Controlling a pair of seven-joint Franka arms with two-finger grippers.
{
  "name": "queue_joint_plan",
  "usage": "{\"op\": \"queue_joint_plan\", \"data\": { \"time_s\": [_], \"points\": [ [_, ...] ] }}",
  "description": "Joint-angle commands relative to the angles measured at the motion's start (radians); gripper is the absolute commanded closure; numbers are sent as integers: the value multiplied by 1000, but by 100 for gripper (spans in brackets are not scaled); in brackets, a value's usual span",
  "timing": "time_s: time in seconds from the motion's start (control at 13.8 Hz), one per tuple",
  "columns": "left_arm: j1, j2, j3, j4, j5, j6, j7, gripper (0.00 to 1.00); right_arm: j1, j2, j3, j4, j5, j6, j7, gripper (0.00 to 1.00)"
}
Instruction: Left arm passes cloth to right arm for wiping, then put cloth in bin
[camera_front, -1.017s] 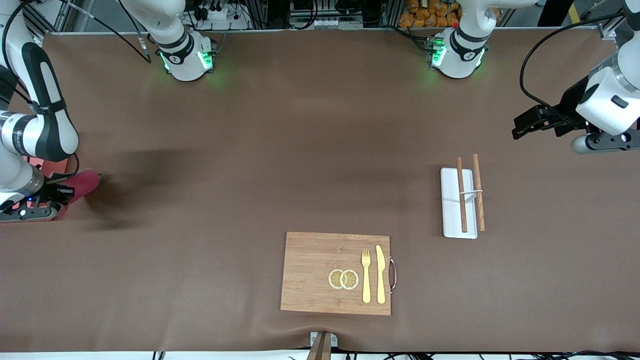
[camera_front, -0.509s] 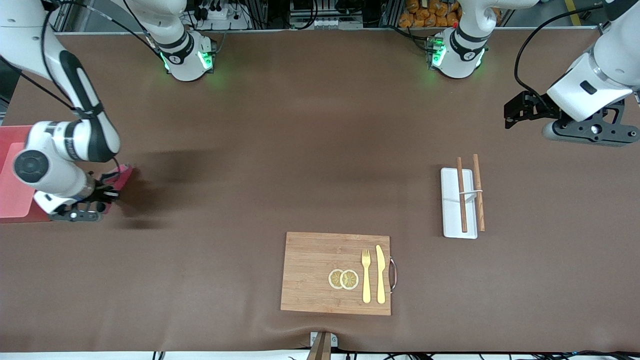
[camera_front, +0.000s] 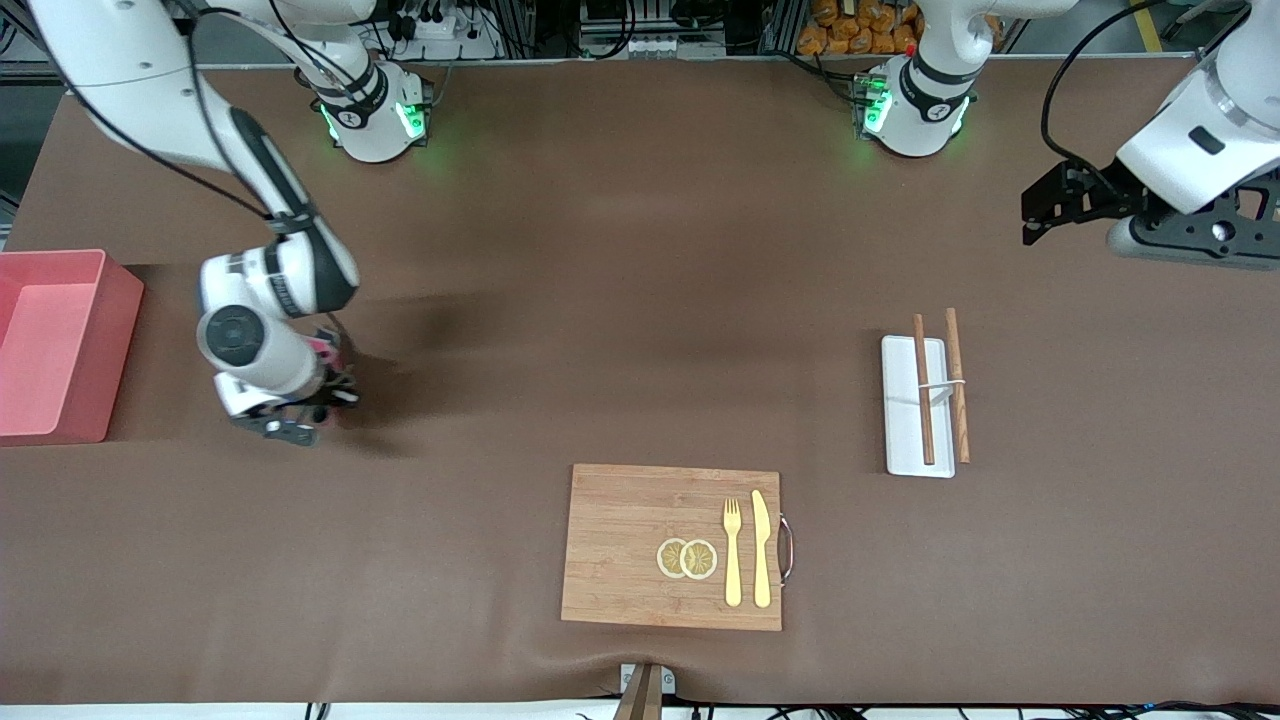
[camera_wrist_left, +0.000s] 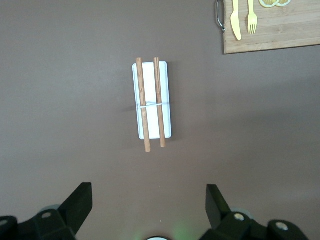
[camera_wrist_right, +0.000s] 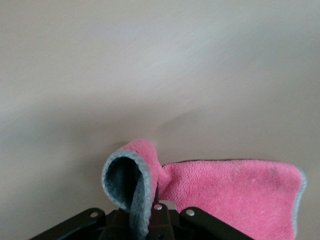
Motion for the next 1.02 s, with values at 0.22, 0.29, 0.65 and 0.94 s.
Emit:
{"op": "queue_joint_plan", "data": {
  "time_s": [0.22, 0.29, 0.65, 0.94],
  "points": [
    [-6, -3, -10, -3, 24, -22, -4, 0, 157, -17, 100, 30, 91, 0, 398, 100],
    [-6, -2, -18, -3, 25, -22, -6, 0, 174, -20, 100, 51, 91, -3, 438, 100],
    [6, 15, -16, -5, 16, -22, -5, 0, 95, -92, 98, 81, 89, -114, 264, 100],
    [3, 14, -18, -2, 13, -20, 0, 0, -97, -159, 95, 82, 88, -184, -125, 100]
  ]
}}
